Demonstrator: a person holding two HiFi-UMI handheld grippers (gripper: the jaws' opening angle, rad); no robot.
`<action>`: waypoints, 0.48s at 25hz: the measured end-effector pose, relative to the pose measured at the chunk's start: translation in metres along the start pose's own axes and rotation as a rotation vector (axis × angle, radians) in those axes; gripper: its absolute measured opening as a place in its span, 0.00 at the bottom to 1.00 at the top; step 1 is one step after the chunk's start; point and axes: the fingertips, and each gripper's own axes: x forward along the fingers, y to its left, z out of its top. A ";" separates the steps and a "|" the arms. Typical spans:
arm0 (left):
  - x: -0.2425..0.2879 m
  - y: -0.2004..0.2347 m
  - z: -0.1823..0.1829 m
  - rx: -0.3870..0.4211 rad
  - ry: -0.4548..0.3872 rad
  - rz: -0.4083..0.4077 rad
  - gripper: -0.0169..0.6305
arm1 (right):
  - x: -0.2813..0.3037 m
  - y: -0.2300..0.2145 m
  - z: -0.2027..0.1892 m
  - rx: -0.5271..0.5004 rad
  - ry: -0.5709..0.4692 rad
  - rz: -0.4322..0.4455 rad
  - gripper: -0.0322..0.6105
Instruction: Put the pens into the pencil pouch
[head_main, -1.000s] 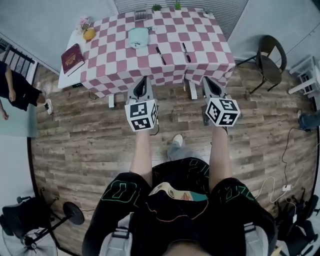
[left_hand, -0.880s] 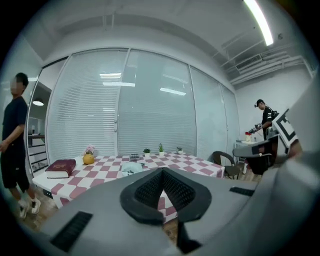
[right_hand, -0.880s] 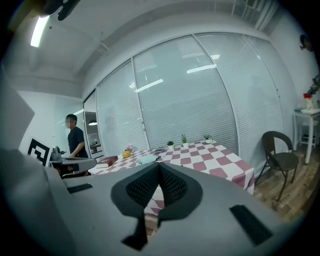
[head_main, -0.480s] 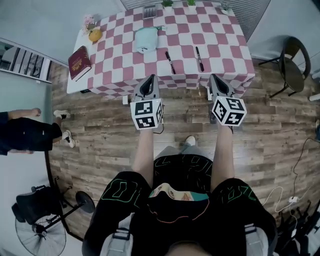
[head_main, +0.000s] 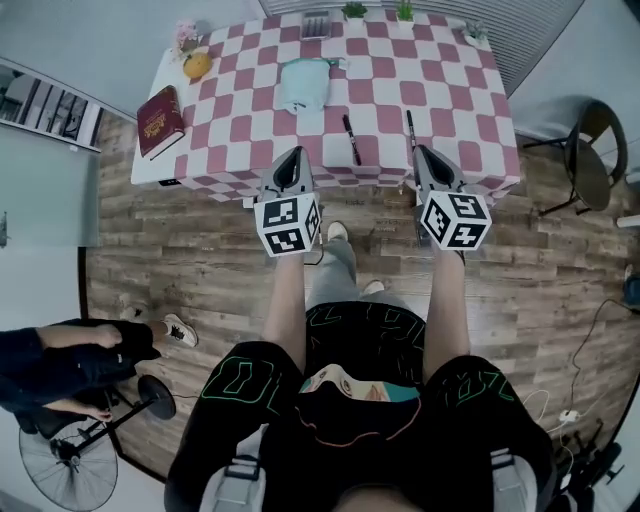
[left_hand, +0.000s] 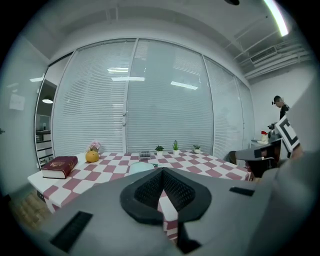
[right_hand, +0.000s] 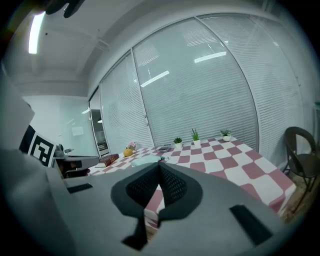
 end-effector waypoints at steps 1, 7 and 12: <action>0.007 0.005 0.001 -0.010 -0.004 0.002 0.02 | 0.006 -0.002 0.002 -0.006 0.003 -0.001 0.05; 0.056 0.033 0.004 -0.027 0.039 -0.001 0.02 | 0.050 -0.016 0.017 -0.011 0.014 -0.019 0.05; 0.098 0.054 -0.015 -0.015 0.154 -0.024 0.02 | 0.099 -0.014 0.010 -0.005 0.065 0.001 0.05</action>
